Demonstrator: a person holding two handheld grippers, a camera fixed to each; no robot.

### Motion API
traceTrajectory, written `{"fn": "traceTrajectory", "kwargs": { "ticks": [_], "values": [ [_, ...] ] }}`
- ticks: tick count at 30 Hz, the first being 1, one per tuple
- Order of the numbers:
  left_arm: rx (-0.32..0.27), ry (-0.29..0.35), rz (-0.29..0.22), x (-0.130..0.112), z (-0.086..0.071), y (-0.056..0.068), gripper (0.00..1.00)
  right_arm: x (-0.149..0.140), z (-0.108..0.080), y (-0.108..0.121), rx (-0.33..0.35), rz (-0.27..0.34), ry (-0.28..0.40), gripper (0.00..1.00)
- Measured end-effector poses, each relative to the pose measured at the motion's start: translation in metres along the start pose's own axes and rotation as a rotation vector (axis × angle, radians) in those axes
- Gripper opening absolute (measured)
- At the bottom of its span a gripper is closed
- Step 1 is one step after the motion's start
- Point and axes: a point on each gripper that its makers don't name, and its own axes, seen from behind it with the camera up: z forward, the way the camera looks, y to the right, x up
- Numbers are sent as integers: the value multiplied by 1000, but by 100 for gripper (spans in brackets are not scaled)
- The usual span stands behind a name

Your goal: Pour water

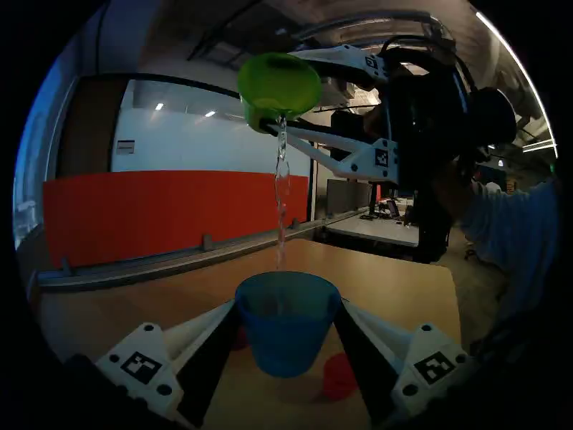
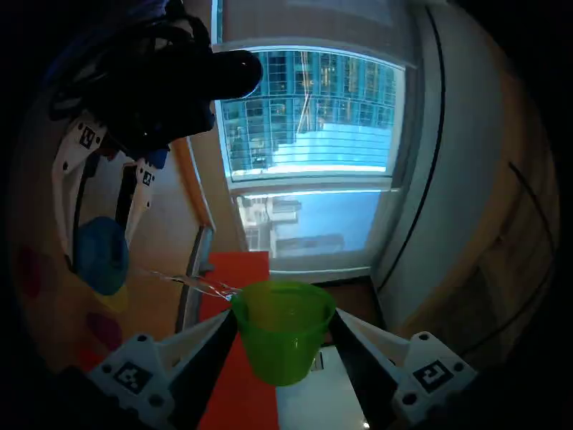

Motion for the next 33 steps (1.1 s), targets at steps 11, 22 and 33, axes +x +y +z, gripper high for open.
{"fn": "traceTrajectory", "kwargs": {
  "ticks": [11,22,33],
  "values": [
    [0,2,-2,2,0,1,86,10,5,1,-16,-78,0,91],
    [5,5,-9,3,-1,-1,86,18,8,1,-27,-157,3,90],
    [7,6,-10,2,-1,-2,86,21,5,-3,-23,-158,9,90]
  ]
}}
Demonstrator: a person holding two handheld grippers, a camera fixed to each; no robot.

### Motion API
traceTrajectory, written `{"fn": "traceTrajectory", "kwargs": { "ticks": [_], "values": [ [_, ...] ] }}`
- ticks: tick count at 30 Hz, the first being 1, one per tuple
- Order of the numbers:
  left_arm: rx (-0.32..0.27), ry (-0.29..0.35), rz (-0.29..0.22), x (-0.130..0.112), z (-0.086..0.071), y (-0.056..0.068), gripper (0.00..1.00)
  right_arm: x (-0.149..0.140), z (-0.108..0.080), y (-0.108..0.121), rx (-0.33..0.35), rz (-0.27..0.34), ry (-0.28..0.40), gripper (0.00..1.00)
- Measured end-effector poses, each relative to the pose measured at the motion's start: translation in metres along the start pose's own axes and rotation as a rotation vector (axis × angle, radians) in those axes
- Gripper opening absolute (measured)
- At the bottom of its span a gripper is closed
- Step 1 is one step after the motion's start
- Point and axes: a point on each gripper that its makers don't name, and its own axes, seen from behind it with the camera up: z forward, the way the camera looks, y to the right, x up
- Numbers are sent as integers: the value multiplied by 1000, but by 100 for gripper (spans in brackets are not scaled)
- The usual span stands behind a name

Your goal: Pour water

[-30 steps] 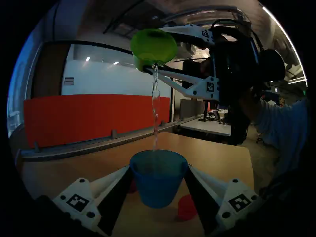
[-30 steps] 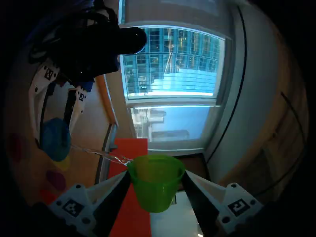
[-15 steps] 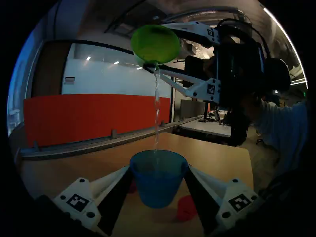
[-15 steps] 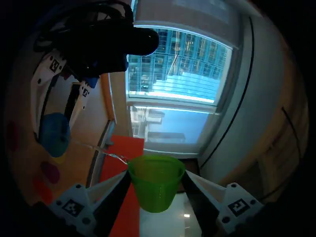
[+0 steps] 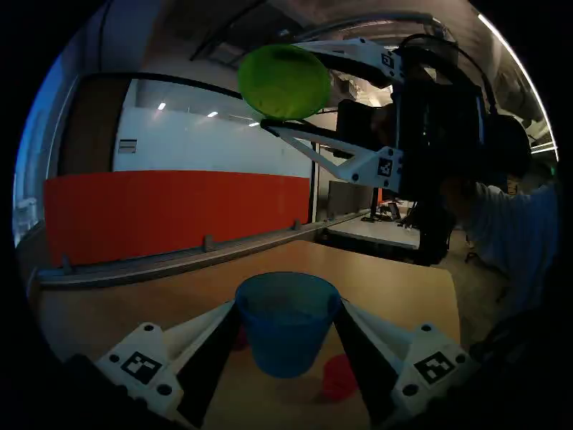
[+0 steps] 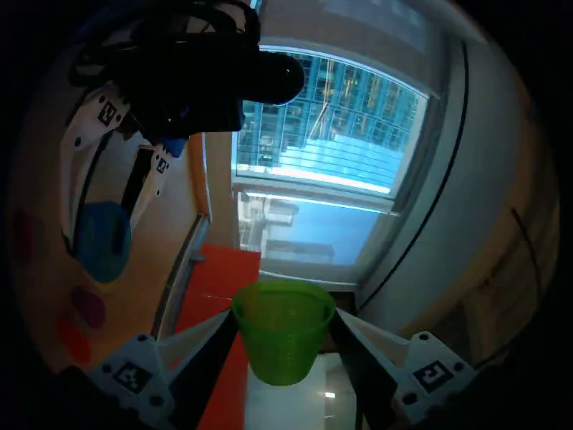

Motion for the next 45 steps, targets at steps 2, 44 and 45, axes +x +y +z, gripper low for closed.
{"fn": "traceTrajectory", "kwargs": {
  "ticks": [2,44,45],
  "values": [
    [2,1,0,0,0,-1,86,-1,-2,1,0,27,2,90],
    [55,10,22,8,-4,-14,86,4,-42,-21,102,1447,11,90],
    [58,10,23,9,-5,-15,86,3,-43,-22,103,1449,7,90]
  ]
}}
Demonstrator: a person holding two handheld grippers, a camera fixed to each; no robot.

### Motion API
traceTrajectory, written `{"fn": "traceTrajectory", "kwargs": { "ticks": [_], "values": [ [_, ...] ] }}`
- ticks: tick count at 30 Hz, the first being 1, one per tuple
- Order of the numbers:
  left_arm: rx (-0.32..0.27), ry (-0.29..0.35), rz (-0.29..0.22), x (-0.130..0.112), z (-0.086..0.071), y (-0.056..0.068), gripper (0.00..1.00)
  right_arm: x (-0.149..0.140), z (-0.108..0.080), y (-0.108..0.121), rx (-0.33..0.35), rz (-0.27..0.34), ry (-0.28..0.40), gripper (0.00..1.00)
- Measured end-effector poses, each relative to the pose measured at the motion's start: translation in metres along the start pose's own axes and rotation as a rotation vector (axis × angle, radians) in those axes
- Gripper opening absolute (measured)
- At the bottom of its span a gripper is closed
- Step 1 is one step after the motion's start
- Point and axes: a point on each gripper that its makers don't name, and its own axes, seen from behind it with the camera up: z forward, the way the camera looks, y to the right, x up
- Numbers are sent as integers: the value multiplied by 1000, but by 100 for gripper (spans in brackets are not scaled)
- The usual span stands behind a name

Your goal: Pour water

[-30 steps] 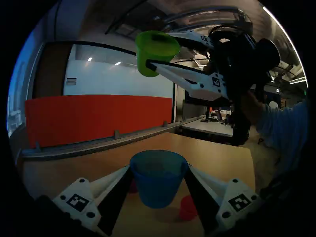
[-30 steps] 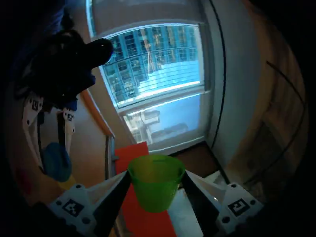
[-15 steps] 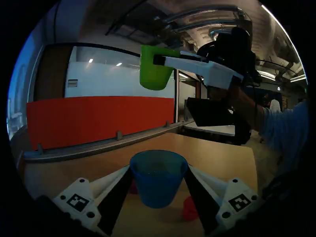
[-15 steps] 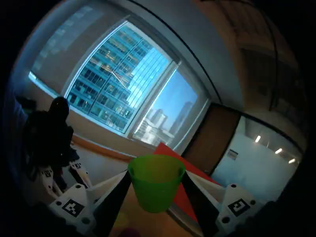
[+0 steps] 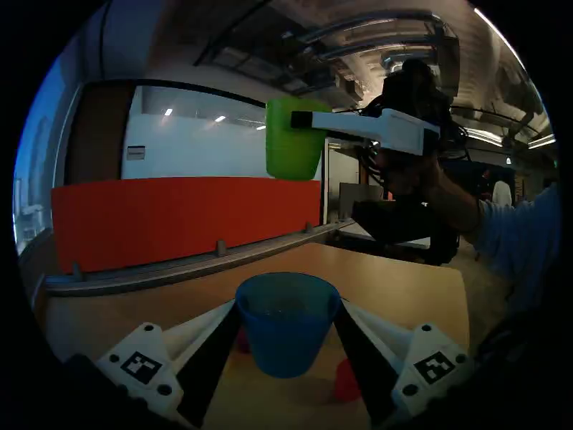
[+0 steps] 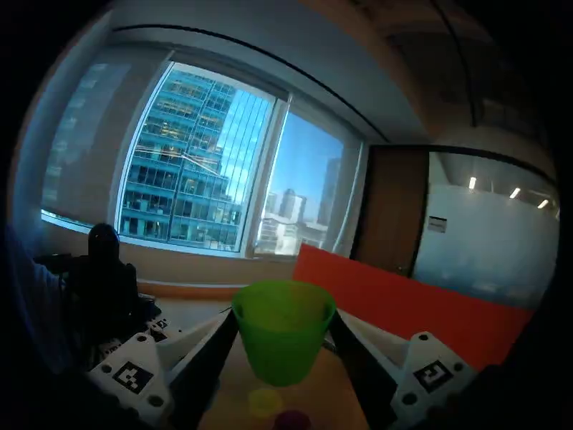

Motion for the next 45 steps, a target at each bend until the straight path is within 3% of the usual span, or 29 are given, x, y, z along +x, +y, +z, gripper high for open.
{"fn": "traceTrajectory", "kwargs": {
  "ticks": [8,18,29,38,45],
  "values": [
    [28,-3,7,0,-5,-10,86,-11,-17,16,-38,40,-14,90],
    [52,-11,13,-1,-13,-18,86,-29,-54,45,-101,111,-27,90],
    [73,-22,20,-5,-16,-24,86,-52,-88,69,-163,138,-47,90],
    [80,-51,23,-12,-17,-27,86,-72,-101,69,-165,170,-63,91],
    [64,-85,18,-21,-18,-26,86,-89,-107,60,-128,196,-90,91]
  ]
}}
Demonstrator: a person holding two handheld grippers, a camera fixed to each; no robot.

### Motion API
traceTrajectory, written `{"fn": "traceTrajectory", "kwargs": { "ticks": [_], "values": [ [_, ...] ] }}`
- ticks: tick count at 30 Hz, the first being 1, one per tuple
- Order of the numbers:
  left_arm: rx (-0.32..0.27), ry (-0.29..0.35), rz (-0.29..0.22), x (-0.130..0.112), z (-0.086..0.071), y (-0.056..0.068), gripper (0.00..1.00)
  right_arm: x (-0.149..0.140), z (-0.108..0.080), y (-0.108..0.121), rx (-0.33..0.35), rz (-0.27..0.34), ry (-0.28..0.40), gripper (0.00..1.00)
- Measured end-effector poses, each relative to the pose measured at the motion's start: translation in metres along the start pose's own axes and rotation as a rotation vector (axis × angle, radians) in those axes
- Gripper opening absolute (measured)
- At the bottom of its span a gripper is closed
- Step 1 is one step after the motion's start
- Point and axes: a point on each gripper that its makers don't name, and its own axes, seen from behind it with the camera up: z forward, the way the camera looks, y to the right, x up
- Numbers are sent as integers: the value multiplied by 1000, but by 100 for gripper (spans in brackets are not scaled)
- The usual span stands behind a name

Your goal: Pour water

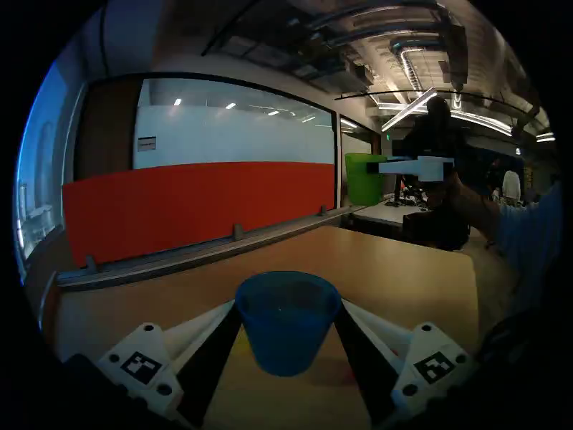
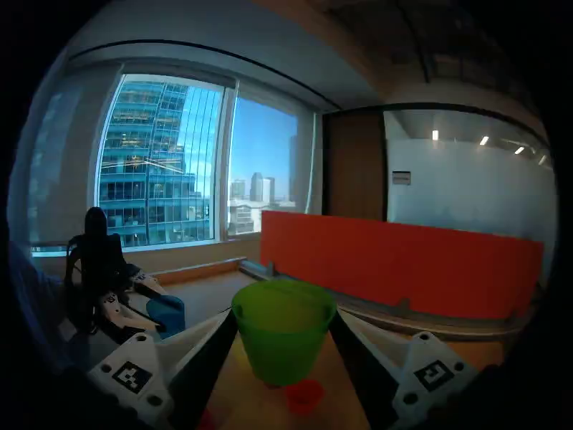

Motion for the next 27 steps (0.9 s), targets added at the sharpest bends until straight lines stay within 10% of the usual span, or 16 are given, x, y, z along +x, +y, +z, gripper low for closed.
{"fn": "traceTrajectory", "kwargs": {
  "ticks": [27],
  "values": [
    [-32,-181,37,-55,5,7,86,-98,-10,-6,59,-7,-218,92]
  ]
}}
